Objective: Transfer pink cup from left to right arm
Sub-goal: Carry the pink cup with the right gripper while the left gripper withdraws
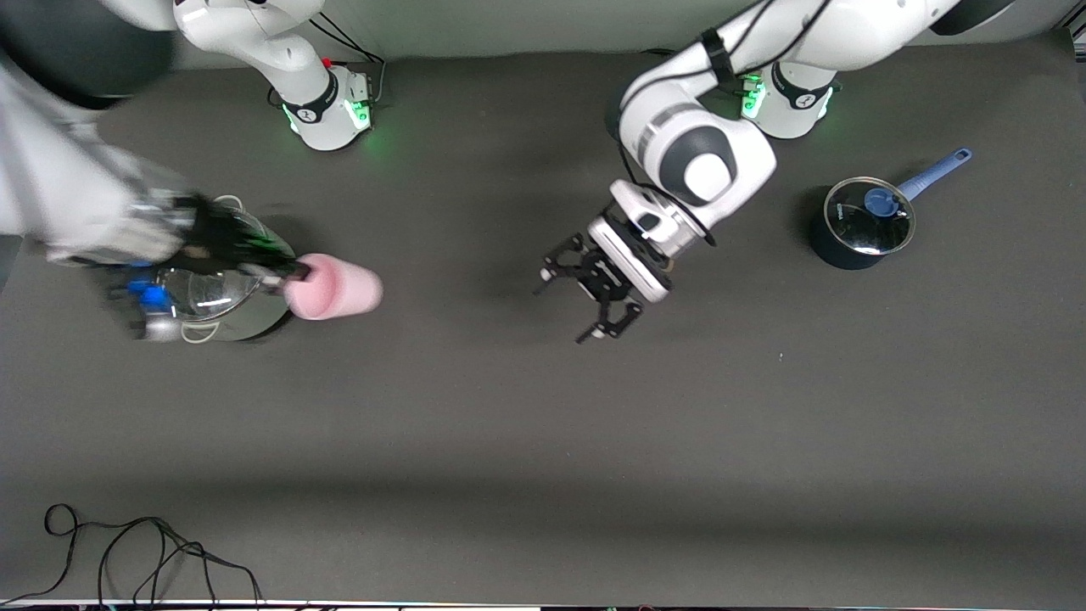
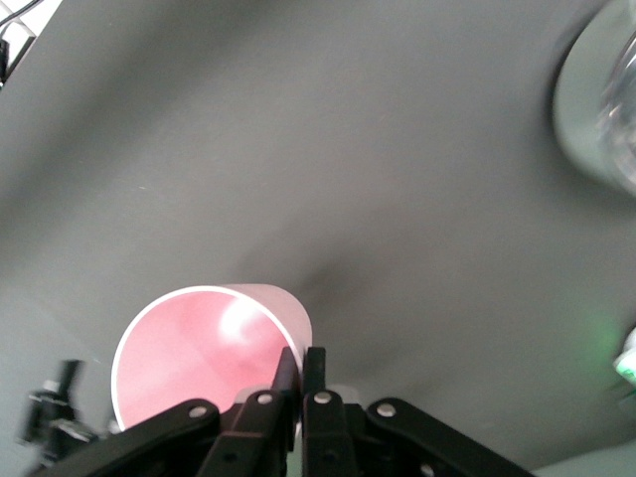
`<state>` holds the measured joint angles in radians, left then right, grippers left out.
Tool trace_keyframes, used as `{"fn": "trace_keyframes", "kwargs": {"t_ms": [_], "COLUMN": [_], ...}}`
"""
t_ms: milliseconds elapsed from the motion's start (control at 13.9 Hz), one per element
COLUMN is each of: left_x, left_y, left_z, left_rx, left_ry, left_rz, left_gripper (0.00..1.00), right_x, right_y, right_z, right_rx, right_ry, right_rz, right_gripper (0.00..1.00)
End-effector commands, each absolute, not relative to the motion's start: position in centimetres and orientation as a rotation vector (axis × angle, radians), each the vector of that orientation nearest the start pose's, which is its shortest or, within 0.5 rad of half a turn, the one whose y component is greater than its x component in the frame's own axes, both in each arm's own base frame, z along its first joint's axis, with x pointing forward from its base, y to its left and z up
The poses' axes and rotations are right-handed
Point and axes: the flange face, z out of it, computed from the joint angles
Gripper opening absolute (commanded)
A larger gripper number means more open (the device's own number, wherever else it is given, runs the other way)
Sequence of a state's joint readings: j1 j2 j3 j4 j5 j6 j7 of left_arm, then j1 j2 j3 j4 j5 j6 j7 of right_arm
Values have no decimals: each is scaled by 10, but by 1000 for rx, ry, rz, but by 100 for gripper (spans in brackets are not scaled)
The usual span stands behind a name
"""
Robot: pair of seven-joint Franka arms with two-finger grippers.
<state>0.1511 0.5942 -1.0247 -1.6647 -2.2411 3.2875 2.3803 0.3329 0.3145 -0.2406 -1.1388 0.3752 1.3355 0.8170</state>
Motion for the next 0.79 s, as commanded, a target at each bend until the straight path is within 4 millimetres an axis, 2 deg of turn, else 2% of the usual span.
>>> {"fn": "trace_keyframes", "kwargs": {"t_ms": [0,72,216,432,576,720], "left_x": [528,528,531,530,534,529], "left_y": [-344,-343,-341,-341,-336,-345], "left_z": [370,368,368,369,370,380], "left_rx": [2200,2204,2203,2201,2191,2136], "left_ry": [-534,-507,-438,-293,-132,146], "left_rz": [1030,1015,989,921,853,699], "left_gripper": [99,100,100,100,100,100], "right_x": [604,604,604,611,613,612], "right_y": [65,47,31,20,11,-2], "right_z": [634,632,623,601,570,534], "right_rx": [-2835,-2936,-3069,-3067,-3055,-3052], "right_ry": [652,527,259,241,221,194], "right_rz": [311,282,266,201,119,64], "right_gripper": [0,0,0,0,0,0]}}
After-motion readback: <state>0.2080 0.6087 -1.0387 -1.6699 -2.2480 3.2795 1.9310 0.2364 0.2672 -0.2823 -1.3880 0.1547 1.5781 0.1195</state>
